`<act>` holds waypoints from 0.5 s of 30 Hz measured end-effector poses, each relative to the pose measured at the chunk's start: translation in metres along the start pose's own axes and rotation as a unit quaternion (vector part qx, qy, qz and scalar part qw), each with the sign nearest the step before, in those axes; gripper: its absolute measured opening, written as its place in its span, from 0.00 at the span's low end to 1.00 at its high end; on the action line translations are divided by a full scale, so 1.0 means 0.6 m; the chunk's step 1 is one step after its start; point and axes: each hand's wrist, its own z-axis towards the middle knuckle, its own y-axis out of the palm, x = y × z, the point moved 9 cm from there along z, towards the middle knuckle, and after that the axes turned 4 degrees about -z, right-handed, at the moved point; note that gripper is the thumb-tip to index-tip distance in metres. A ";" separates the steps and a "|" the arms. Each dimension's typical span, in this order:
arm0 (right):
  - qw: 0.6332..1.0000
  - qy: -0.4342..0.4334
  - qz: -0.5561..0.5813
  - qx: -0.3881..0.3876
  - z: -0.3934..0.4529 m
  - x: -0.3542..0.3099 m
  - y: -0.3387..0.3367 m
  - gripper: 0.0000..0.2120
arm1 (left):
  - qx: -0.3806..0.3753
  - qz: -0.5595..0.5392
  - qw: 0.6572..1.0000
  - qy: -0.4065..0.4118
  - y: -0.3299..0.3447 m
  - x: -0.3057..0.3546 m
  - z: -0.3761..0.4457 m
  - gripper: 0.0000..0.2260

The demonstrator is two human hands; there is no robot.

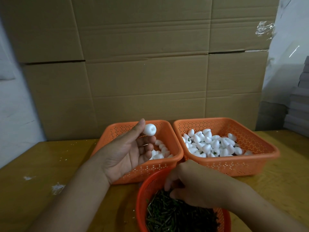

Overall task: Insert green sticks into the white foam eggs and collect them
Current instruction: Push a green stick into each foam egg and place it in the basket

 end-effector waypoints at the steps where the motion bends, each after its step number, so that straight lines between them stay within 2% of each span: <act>1: 1.000 -0.003 0.001 -0.001 0.000 -0.003 0.001 0.10 | -0.001 0.002 1.000 0.001 0.000 0.000 0.000 0.15; 5: 1.000 -0.001 -0.001 -0.019 -0.003 -0.004 0.002 0.12 | -0.007 0.009 1.000 0.006 0.003 0.001 -0.002 0.14; 11: 0.996 0.003 -0.039 -0.076 -0.008 -0.008 0.017 0.20 | -0.068 -0.002 0.997 0.024 0.019 0.008 -0.009 0.15; 15: 0.994 0.018 -0.054 -0.093 -0.008 -0.002 0.025 0.18 | -0.077 0.004 0.997 0.030 0.022 0.009 -0.009 0.15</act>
